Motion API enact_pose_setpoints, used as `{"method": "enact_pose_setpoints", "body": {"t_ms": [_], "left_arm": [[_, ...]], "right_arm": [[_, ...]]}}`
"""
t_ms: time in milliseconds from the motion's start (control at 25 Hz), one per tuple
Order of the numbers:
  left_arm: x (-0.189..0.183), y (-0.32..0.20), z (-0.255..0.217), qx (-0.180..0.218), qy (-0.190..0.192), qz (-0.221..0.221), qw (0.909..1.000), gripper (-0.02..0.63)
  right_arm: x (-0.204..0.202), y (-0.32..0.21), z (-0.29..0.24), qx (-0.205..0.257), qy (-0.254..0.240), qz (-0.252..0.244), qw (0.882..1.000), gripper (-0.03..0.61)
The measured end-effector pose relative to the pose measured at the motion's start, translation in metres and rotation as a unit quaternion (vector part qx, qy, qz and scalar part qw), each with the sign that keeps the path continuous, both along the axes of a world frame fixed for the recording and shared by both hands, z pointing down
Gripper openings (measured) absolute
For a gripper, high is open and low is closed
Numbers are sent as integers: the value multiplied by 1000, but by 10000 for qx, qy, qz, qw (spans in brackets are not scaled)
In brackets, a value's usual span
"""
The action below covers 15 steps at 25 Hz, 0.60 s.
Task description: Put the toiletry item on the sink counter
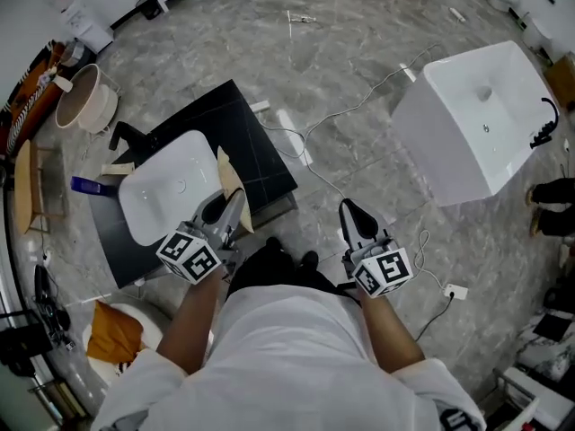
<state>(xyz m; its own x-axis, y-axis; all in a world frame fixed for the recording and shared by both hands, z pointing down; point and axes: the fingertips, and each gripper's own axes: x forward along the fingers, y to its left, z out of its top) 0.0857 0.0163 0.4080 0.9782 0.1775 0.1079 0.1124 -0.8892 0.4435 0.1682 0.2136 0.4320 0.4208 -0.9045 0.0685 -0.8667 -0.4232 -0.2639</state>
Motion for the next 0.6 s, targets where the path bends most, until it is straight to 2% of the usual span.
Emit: {"method": "enact_pose_setpoints", "body": {"t_ms": [120,400,600], "left_arm": [[3,-18,5,-66,-173,-197,9996,54],[16,-75,21,-763,-310,-723,9940,54],[31,-110,35,-844,-333,-972,9911,54]], "right_arm": [[9,-31,8,-61,2,-387,9992,15],[37,-95,3,-189,88,-883,9959,15],[64,-136,2,-422,220,-1178,9919,15]]}}
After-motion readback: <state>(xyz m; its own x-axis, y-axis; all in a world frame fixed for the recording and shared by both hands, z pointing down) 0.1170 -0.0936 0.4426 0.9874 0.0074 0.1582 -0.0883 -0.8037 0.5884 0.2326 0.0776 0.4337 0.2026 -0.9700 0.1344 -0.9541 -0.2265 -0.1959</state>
